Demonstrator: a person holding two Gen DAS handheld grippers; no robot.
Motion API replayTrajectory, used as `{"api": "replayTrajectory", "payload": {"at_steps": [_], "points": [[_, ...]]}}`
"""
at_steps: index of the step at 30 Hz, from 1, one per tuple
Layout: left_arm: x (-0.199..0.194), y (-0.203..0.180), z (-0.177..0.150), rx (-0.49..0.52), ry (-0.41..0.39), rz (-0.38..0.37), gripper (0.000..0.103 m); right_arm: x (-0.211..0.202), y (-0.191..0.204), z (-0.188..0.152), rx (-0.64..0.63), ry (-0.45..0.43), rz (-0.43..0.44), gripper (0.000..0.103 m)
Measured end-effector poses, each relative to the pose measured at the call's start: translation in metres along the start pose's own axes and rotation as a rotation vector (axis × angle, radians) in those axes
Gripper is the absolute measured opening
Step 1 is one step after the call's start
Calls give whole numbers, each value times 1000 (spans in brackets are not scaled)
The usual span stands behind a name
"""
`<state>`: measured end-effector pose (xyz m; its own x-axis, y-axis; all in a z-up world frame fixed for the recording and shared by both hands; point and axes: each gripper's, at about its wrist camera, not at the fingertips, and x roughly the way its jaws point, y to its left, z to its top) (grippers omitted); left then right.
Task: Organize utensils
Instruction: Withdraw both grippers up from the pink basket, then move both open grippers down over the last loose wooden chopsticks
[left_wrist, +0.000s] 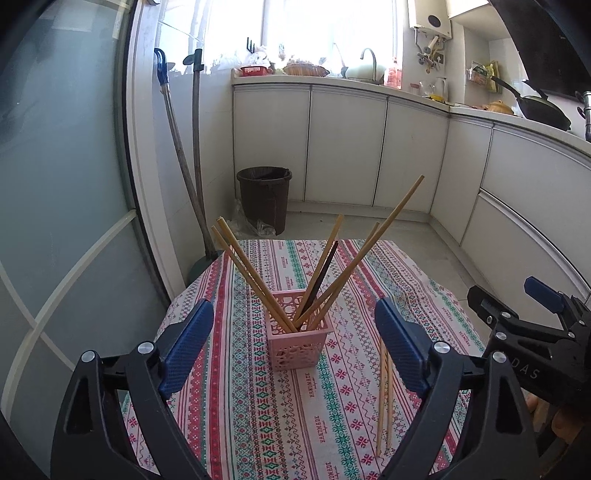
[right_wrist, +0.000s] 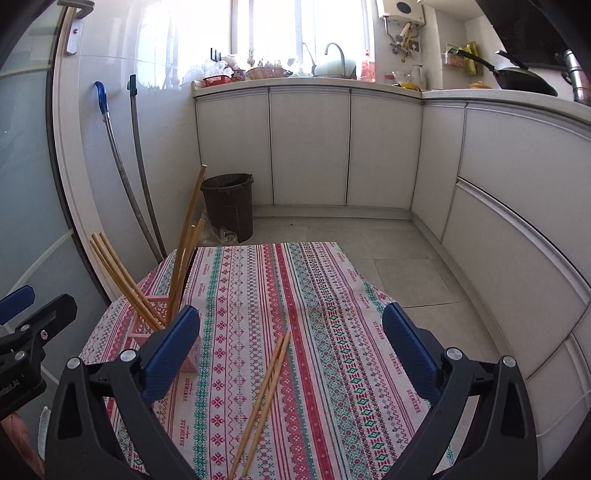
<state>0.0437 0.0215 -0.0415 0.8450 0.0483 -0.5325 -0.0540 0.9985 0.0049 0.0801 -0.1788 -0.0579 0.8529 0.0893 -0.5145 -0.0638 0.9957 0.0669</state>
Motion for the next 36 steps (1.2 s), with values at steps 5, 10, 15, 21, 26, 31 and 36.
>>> {"api": "replayTrajectory", "payload": {"at_steps": [5,10,15,21,26,31,36], "points": [[2,-2,-4,2,16,12,87,-4,-4,-7,11,8,0,96],[2,-1,-8,-14,35,9,94,-5,-5,-14,14,28,-1,96],[4,-3,-11,-7,53,10,95,-4,-6,-20,14,50,-1,96],[6,-6,-14,0,66,14,96,-5,-13,-28,28,67,-7,96],[9,-8,-16,8,83,16,96,-3,-17,-31,35,79,-14,96],[15,-13,-22,32,120,8,96,-1,-21,-35,38,100,-18,96],[31,-24,-39,58,229,-39,96,3,-34,-50,77,164,-34,96]]}}
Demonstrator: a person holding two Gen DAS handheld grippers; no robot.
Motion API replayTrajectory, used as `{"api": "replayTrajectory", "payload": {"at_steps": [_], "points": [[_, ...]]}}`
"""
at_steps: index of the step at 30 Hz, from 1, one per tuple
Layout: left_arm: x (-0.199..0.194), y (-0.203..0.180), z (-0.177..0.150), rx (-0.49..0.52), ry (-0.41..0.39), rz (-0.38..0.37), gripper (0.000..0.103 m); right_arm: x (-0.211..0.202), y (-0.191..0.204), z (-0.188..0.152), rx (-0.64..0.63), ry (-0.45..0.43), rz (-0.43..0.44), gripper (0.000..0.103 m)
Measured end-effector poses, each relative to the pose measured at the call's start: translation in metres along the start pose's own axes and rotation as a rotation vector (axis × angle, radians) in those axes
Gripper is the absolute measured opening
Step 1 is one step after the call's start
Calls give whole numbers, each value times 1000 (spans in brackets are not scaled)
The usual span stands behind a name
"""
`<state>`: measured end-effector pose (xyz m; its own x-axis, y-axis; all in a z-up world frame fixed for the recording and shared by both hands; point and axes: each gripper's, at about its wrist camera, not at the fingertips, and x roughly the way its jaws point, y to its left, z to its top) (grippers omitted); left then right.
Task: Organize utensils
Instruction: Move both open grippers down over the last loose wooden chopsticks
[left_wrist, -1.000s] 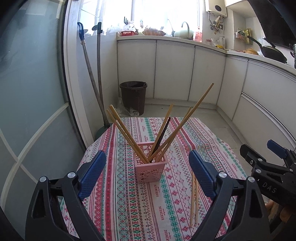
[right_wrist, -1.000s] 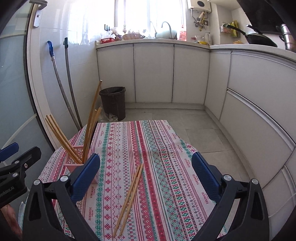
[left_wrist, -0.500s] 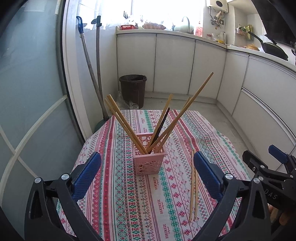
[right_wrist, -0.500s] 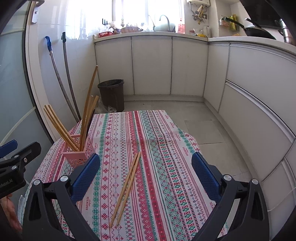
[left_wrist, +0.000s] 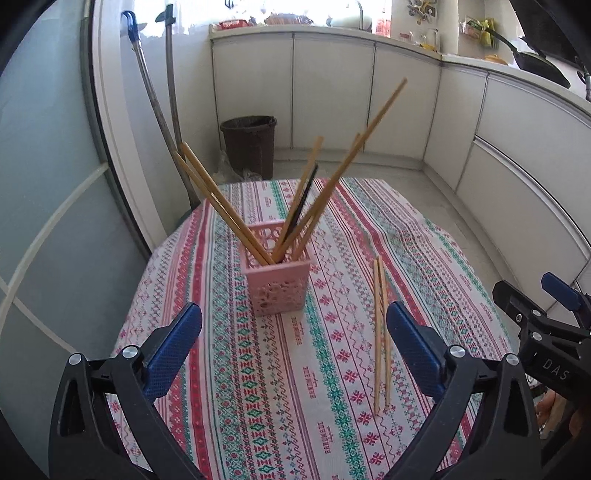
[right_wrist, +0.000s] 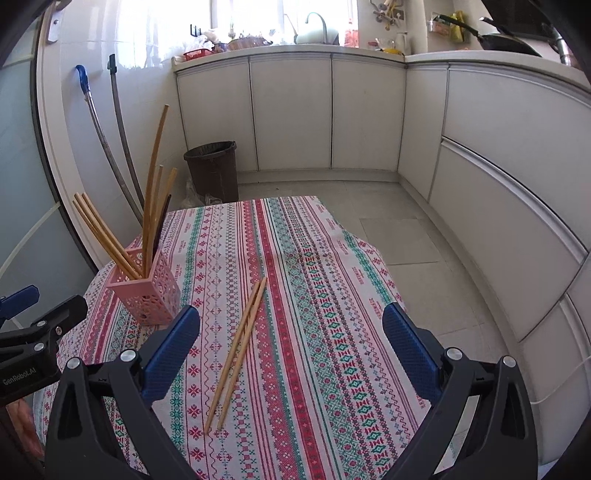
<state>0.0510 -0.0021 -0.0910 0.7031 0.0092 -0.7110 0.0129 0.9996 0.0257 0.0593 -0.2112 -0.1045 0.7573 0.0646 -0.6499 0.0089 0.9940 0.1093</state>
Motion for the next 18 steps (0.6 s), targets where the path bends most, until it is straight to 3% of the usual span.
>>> {"api": "replayTrajectory", "payload": {"at_steps": [7,13,18], "points": [[52,-19,-29,39,234,-92,96,9,-29,-22,108,107,-6,96],[95,-25,-54,40,408,-102,95,13,-45,-32,151,163,3,96],[110,-35,-67,72,477,-98,75,16,-53,-34,180,189,18,96]]}}
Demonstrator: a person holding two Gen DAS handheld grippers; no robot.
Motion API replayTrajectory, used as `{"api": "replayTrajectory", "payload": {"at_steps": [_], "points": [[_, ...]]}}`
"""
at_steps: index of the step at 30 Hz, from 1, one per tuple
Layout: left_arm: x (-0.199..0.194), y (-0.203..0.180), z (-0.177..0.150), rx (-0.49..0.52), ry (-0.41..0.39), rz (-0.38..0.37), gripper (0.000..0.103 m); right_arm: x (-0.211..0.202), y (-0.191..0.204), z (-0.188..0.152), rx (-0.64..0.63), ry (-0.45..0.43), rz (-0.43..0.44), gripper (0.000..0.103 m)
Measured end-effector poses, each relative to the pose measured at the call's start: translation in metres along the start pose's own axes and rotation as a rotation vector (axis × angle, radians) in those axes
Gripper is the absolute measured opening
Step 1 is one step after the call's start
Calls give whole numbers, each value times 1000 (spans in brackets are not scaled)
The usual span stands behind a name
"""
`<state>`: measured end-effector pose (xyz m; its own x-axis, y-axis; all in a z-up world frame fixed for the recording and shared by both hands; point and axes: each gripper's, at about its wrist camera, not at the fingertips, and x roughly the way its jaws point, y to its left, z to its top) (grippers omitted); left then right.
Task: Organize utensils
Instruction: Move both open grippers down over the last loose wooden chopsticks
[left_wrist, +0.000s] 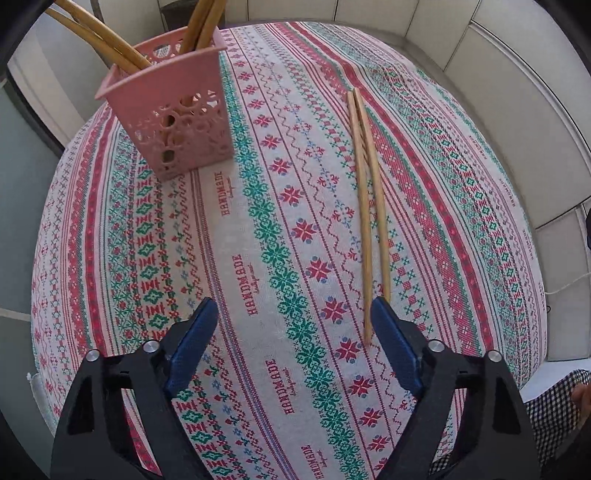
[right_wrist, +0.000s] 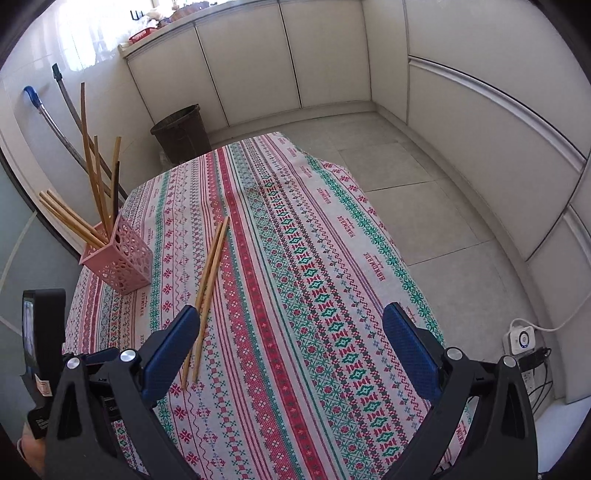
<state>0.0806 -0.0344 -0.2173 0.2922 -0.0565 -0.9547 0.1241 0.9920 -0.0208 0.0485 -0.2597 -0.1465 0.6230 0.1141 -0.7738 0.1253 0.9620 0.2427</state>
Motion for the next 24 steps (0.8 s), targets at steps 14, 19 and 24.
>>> {"api": "replayTrajectory", "payload": {"at_steps": [14,19,24], "points": [[12,-39,-16,181,-14,26,21,8,-1,0,25,40,15,96],[17,-46,-16,194,-3,-21,3,15,2,-1,22,52,4,96],[13,-31,-15,142,-5,-107,0,24,2,-4,42,84,7,96]]}}
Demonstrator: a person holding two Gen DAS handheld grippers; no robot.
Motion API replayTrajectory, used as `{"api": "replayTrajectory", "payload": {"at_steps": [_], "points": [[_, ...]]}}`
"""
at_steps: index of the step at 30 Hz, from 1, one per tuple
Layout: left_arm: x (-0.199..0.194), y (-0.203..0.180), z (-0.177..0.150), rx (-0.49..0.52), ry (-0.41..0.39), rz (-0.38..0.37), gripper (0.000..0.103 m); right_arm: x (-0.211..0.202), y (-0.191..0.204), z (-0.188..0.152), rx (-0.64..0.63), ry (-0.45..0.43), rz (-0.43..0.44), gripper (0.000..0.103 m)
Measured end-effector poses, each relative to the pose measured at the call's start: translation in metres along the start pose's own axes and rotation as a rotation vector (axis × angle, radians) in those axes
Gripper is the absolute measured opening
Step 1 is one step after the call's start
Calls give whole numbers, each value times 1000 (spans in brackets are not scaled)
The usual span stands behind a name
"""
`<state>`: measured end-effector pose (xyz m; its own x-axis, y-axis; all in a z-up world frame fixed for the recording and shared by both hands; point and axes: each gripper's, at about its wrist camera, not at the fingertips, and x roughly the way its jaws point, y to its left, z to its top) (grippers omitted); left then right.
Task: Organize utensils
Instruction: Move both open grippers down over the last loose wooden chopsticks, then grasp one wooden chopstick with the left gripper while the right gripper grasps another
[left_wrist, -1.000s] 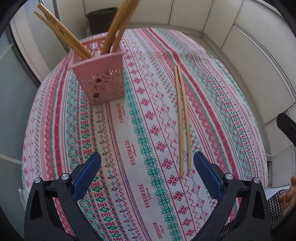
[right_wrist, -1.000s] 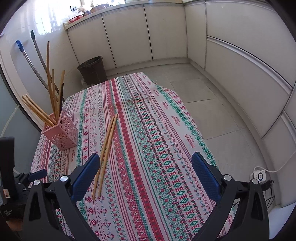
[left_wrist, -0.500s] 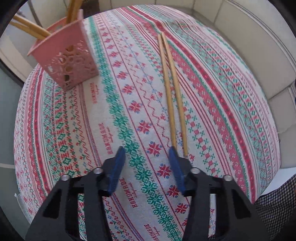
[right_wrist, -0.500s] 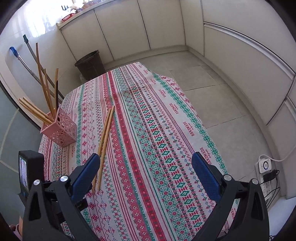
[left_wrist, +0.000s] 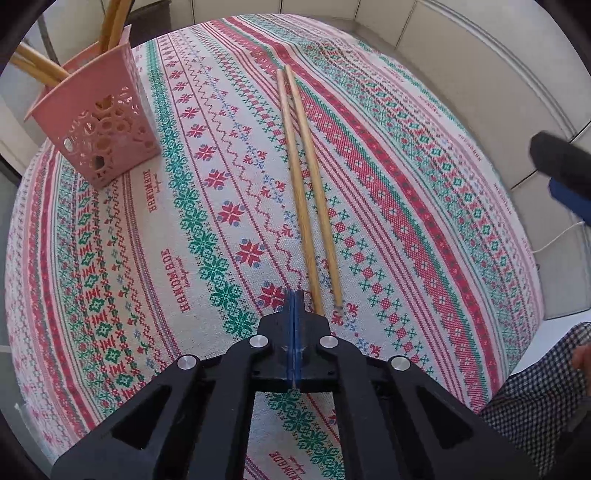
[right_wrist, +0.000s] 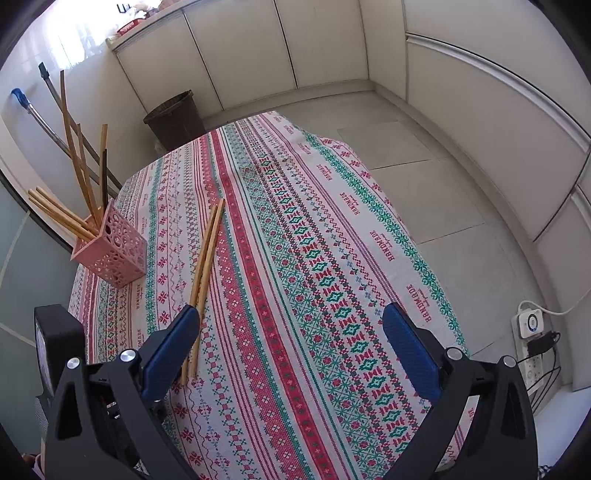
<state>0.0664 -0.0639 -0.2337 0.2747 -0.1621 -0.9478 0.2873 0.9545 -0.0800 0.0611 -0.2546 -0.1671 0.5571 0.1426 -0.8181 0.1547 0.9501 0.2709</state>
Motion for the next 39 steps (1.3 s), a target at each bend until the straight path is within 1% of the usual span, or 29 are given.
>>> {"api": "replayTrajectory", "payload": {"at_steps": [2,3,4,6,7,9,10,13,18,23,24,25,28,31,34,36,38,39], "points": [[-1,3,0,-11,0,-36,0,4,-2,0,25,21,5,96],[-1,4,0,-20,6,-67,0,5,-4,0,38,31,14,96],[-2,4,-1,-28,13,-76,2,6,-5,0,50,39,30,96],[-5,1,0,-32,5,-62,4,5,-4,0,50,36,37,96],[-7,0,0,-31,-5,-53,12,4,-4,0,45,33,32,96],[-13,-1,-1,-38,-20,-46,22,4,-5,0,46,33,32,96],[-18,1,-2,-40,-25,-45,24,5,-6,0,51,38,36,96],[-19,-2,1,-25,-33,-30,24,7,-7,1,61,51,48,96],[-1,-3,7,-12,-10,26,24,7,-7,1,58,50,53,96],[4,-13,5,53,-30,70,24,11,-10,1,69,61,47,96],[4,-15,3,62,-33,70,18,12,-10,1,70,65,44,96],[3,-16,3,64,-31,57,6,13,-9,0,69,66,39,96],[0,-11,1,41,-30,39,4,17,-7,0,61,64,18,96],[-24,-7,2,28,-101,43,4,21,-2,-2,46,55,0,96],[-68,-5,4,23,-218,30,4,24,8,-6,11,33,-6,96],[-101,-4,1,30,-307,39,4,25,17,-9,-30,8,-2,96],[-126,-3,-2,40,-374,48,4,25,30,-14,-110,-21,-16,96],[-136,-2,-3,43,-404,52,4,27,34,-17,-142,-12,-18,96]]}}
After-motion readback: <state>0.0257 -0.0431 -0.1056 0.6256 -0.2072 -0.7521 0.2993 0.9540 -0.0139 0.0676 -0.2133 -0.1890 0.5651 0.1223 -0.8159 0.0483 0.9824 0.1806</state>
